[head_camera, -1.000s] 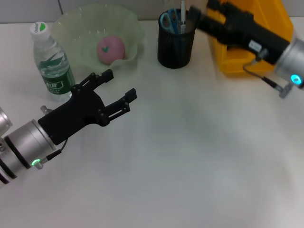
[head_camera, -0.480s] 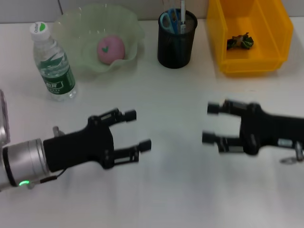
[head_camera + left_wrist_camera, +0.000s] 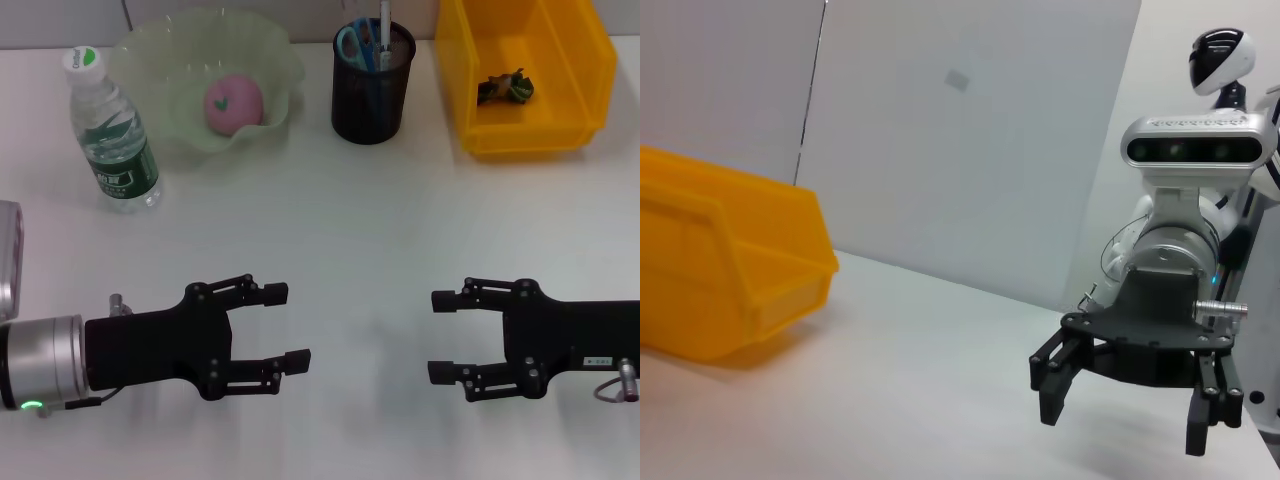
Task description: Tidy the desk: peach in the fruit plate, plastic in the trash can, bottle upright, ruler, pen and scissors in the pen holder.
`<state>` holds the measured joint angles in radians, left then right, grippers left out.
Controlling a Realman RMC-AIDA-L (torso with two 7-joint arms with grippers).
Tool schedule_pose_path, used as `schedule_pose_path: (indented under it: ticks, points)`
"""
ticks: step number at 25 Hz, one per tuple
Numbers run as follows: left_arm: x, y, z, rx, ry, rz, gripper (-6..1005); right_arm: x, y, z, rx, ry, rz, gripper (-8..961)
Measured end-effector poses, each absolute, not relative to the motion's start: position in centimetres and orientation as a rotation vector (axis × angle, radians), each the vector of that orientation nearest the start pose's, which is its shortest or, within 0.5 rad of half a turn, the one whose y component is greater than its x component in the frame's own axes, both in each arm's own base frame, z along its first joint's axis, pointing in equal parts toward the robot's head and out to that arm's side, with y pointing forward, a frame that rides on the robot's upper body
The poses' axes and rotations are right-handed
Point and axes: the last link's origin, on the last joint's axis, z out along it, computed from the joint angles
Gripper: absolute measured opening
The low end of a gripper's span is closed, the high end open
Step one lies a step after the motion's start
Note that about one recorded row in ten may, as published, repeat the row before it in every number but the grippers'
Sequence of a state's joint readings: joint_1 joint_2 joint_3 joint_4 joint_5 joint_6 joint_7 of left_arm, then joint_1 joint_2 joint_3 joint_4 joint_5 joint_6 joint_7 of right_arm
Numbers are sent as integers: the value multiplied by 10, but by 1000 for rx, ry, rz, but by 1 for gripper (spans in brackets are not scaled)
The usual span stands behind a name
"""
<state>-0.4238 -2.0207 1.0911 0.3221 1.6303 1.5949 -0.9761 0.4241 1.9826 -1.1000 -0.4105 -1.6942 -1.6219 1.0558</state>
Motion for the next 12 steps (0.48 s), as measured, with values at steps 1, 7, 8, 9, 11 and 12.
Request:
schedule_pose_path:
  ticks: [1, 7, 8, 9, 11, 12]
  points:
    - [-285, 257, -48, -2853, -467, -882, 830, 289, 264, -30, -2929, 431, 785, 821]
    - [-286, 258, -46, -2868, -465, -868, 830, 287, 263, -33, -2931, 411, 792, 821]
    - [-286, 258, -46, -2869, -464, -867, 830, 287, 263, -33, -2929, 411, 793, 821]
    - [-286, 258, -46, -2871, -461, -866, 830, 287, 263, -33, -2927, 412, 794, 821]
    - [-286, 258, -46, -2883, -455, -854, 830, 287, 264, -33, -2921, 414, 791, 821]
    - [-286, 258, -46, -2889, -451, -846, 830, 288, 264, -34, -2921, 415, 789, 821]
